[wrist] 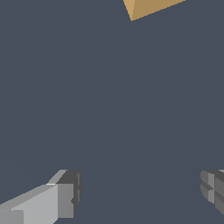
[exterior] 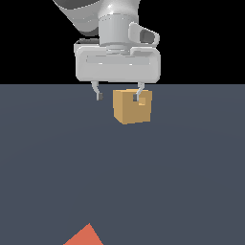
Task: Insert the peg into the horizontal hole in a box.
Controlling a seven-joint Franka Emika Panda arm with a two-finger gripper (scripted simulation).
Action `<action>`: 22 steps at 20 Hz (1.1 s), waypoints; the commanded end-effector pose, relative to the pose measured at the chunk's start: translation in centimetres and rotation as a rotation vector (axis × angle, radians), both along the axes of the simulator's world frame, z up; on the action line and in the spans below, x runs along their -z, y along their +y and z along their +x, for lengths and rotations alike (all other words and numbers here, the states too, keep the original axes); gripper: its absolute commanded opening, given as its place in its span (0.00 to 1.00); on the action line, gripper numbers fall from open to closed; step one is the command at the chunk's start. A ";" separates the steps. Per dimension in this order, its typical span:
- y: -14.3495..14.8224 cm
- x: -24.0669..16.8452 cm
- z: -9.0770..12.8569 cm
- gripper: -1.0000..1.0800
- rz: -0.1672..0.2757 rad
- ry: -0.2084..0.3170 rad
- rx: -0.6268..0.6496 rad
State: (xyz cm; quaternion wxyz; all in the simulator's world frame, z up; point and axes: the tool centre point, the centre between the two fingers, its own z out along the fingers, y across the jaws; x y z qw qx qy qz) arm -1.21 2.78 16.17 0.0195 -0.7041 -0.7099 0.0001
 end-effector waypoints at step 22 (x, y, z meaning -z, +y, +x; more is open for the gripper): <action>-26.7 7.6 -6.7 0.96 -0.033 -0.013 0.660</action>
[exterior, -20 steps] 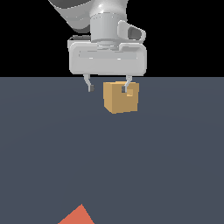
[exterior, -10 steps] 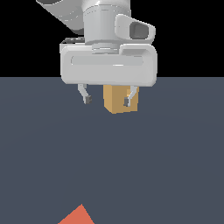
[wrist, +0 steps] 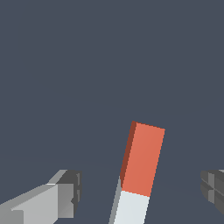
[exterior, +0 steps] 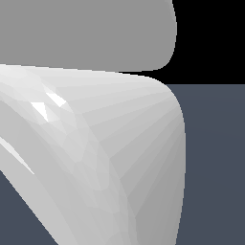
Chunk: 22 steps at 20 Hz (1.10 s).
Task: Insert the peg into the horizontal hole in a box.
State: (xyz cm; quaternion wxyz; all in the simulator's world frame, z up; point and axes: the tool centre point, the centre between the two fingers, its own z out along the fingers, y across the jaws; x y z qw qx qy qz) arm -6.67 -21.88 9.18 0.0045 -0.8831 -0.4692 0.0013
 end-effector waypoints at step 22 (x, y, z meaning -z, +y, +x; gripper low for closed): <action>-7.5 5.7 -5.8 0.96 -0.008 -0.005 0.223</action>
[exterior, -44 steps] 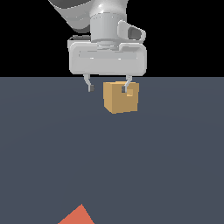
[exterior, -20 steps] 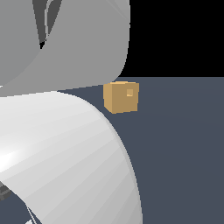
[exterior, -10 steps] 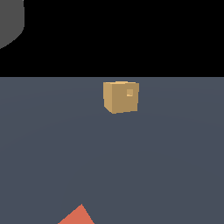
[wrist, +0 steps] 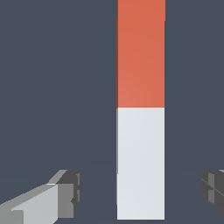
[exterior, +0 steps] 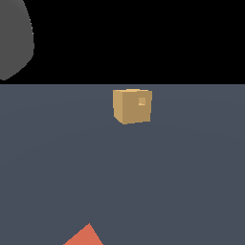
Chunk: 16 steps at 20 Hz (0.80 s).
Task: Insert the peg into the horizontal hole in a box.
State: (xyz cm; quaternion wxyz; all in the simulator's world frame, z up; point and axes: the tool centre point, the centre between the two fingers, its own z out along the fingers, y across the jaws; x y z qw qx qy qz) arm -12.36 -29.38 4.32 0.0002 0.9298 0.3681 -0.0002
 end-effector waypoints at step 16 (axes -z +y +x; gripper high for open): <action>0.0 2.7 0.0 0.00 0.001 0.000 0.002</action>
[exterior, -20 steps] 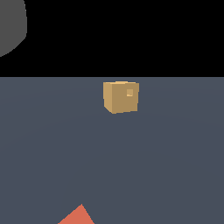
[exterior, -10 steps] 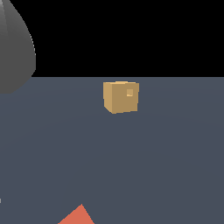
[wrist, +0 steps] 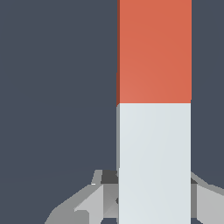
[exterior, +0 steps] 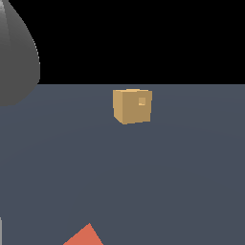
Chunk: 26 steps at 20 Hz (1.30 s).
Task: Insert the peg into the horizontal hole in a box.
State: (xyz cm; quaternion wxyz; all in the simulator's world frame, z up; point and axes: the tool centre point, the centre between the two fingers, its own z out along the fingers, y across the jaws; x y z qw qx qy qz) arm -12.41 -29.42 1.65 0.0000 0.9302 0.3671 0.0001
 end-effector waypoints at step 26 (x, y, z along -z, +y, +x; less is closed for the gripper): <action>10.5 -2.9 14.2 0.00 -0.004 0.002 -0.363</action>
